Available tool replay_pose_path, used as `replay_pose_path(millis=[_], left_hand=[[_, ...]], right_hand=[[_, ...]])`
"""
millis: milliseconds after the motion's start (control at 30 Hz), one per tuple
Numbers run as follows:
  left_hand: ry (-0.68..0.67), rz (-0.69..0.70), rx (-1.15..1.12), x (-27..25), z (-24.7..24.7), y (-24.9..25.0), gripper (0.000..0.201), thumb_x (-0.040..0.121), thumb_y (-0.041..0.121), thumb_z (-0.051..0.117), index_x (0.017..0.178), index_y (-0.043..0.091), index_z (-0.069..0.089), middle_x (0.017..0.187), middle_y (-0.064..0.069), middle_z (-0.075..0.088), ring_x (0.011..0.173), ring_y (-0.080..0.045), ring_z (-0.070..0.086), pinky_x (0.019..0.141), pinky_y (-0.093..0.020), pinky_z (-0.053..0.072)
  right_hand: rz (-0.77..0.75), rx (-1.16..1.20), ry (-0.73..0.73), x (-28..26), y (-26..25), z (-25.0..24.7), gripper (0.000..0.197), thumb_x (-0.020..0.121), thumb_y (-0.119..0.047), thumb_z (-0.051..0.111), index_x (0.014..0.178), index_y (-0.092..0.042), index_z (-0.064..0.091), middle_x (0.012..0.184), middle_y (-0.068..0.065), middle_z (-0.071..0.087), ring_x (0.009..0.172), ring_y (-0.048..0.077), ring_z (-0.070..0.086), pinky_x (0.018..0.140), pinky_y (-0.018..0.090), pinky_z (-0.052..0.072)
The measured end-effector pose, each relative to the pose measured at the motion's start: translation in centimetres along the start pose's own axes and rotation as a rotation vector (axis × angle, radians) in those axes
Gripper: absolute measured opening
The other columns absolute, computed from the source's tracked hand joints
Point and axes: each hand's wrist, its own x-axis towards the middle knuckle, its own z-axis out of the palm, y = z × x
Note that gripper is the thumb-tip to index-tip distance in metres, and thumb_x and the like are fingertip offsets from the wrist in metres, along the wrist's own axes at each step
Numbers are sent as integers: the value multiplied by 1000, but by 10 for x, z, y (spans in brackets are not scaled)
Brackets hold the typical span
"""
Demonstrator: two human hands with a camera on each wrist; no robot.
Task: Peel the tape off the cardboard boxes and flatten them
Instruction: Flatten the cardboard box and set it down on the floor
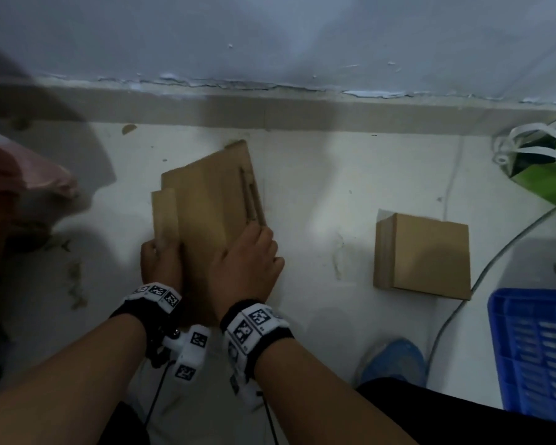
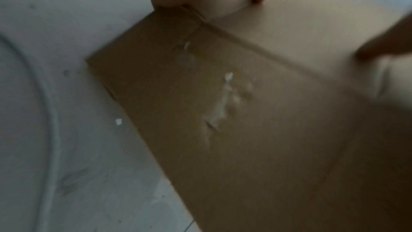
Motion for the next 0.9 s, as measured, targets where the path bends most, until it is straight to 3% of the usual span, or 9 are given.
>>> replay_pose_path(millis=[200, 300, 367, 467, 600, 667, 733, 800, 900], left_hand=[[-68, 126, 328, -19, 21, 12, 40, 86, 52, 69, 103, 20, 52, 93, 1, 59, 71, -15, 53, 59, -27, 39], [-88, 272, 407, -24, 35, 17, 57, 81, 65, 65, 112, 16, 59, 109, -9, 62, 91, -28, 62, 78, -36, 52], [-84, 359, 426, -24, 43, 19, 69, 80, 64, 65, 127, 15, 56, 127, -12, 56, 113, -34, 58, 94, -44, 51], [-101, 422, 459, -26, 49, 25, 86, 79, 58, 69, 150, 24, 35, 153, -8, 37, 138, -33, 41, 111, -54, 39], [-53, 588, 659, -35, 47, 25, 88, 83, 57, 68, 153, 28, 26, 165, -8, 15, 152, -30, 17, 123, -57, 7], [-5, 768, 776, -39, 46, 21, 66, 86, 53, 67, 141, 26, 45, 159, -13, 26, 150, -31, 21, 120, -59, -3], [39, 910, 848, -40, 48, 19, 36, 88, 45, 69, 111, 18, 64, 135, -15, 52, 135, -36, 39, 117, -67, 9], [16, 998, 919, -45, 51, 20, 23, 90, 40, 67, 91, 17, 68, 110, -8, 64, 118, -35, 50, 112, -63, 21], [-105, 1138, 1004, -52, 54, 18, 20, 92, 39, 62, 83, 22, 67, 96, 0, 68, 107, -29, 57, 108, -58, 26]], right_hand=[[373, 16, -125, 29, 68, 1, 54, 100, -45, 45, 138, -7, 44, 141, 14, 50, 131, 33, 44, 105, 45, 38], [328, 87, 3, 37, 83, 4, 51, 102, -46, 45, 133, -7, 48, 141, 13, 49, 131, 32, 43, 104, 45, 40], [316, 235, 47, 45, 86, 5, 56, 105, -47, 42, 145, -7, 42, 150, 13, 43, 137, 32, 39, 109, 46, 38], [334, 460, 53, 60, 91, 2, 64, 108, -44, 39, 160, -11, 23, 167, 10, 24, 151, 29, 25, 121, 45, 25], [291, 544, 308, 72, 111, -18, 56, 107, -31, 49, 156, -10, 34, 163, 10, 33, 150, 27, 29, 122, 39, 28], [309, 406, 468, 77, 133, -34, 59, 97, -21, 61, 151, -8, 40, 157, 15, 40, 145, 32, 36, 119, 45, 34], [351, 256, 566, 84, 161, -53, 74, 83, -17, 67, 151, -8, 39, 155, 18, 40, 142, 38, 38, 116, 53, 35], [440, 96, 545, 90, 191, -70, 91, 78, -22, 69, 158, -10, 26, 163, 20, 28, 147, 40, 31, 119, 56, 28], [535, -82, 473, 93, 237, -92, 101, 80, -30, 69, 162, -12, 12, 169, 21, 12, 152, 42, 18, 121, 57, 17]])
